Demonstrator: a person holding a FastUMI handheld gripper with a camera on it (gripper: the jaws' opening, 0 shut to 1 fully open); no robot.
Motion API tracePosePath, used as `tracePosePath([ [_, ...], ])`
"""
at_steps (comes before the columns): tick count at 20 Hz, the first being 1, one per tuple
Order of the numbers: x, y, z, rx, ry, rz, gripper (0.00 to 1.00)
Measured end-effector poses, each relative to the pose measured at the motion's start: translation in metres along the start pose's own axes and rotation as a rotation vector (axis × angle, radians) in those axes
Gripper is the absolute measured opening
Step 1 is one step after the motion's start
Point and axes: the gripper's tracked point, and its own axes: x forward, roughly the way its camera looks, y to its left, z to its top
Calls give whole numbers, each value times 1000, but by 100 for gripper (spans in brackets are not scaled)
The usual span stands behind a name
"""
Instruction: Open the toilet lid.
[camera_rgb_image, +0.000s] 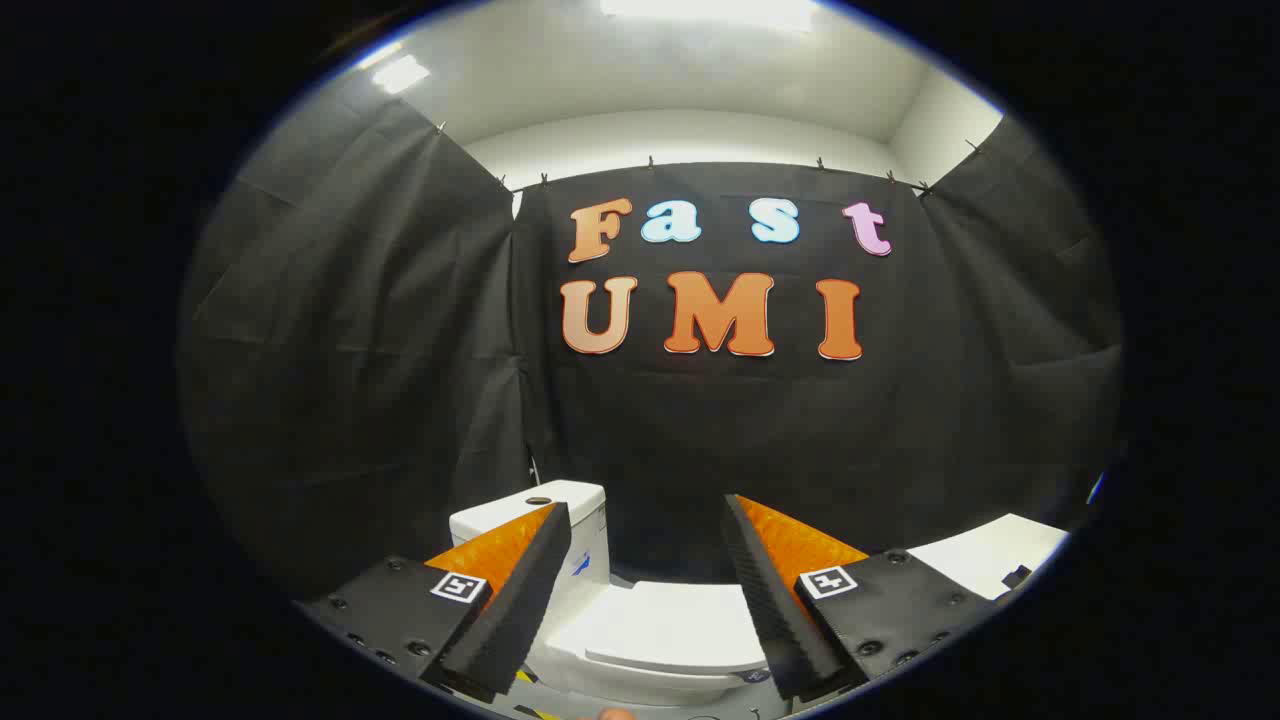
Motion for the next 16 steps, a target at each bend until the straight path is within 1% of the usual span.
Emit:
tracePosePath([
  [6,0,0,-3,13,10,2,98],
  [16,0,8,0,0,3,18,98],
])
